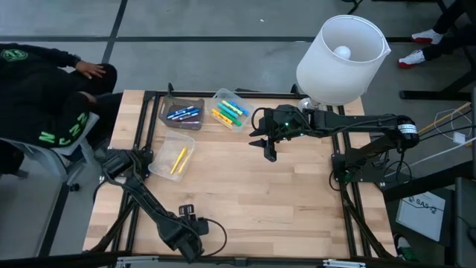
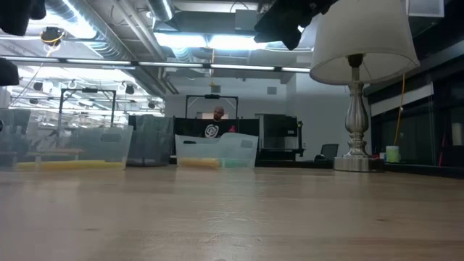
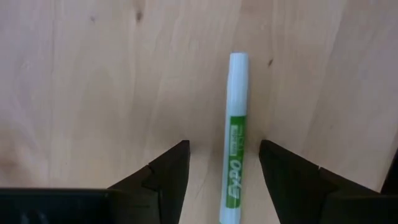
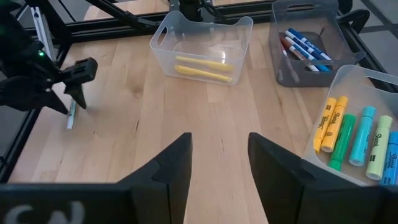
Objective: Pick & Place Markers
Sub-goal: Put the green marker into the black bin
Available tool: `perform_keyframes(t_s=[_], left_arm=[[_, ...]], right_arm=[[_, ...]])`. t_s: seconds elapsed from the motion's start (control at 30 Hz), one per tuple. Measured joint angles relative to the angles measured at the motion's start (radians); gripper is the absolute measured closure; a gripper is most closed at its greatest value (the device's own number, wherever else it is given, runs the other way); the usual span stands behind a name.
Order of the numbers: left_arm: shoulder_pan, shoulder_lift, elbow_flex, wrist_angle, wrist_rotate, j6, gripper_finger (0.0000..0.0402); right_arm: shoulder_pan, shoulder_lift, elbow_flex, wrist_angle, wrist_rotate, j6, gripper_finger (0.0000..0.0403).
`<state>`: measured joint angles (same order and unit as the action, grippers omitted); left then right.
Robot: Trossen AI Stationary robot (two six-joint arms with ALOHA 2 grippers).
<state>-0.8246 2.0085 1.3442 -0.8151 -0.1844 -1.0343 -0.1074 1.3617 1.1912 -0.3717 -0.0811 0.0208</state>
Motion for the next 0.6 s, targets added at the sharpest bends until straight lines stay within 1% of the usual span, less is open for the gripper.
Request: perform_keyframes(t_s=[0.13, 0.33, 0.47, 0.6], left_arm=[[0.002, 0.035, 0.005, -0.007, 0.042, 0.013, 0.022], [0.005, 0.044, 0.006, -0.015, 0.041, 0.0, 0.0242], [0.01, 0.044, 0.006, -0.011, 0.05, 0.009, 0.0278], [0.009, 0.044, 0.006, -0.006, 0.053, 0.009, 0.0326]], right_arm=[[0.0, 0.0, 0.0, 0.0, 0.0, 0.0, 0.0247], [0.0, 0.0, 0.0, 0.0, 0.0, 0.0, 0.0247], [0.0, 0.0, 0.0, 0.0, 0.0, 0.0, 0.0247], [0.0, 0.0, 0.0, 0.0, 0.0, 0.0, 0.0247]])
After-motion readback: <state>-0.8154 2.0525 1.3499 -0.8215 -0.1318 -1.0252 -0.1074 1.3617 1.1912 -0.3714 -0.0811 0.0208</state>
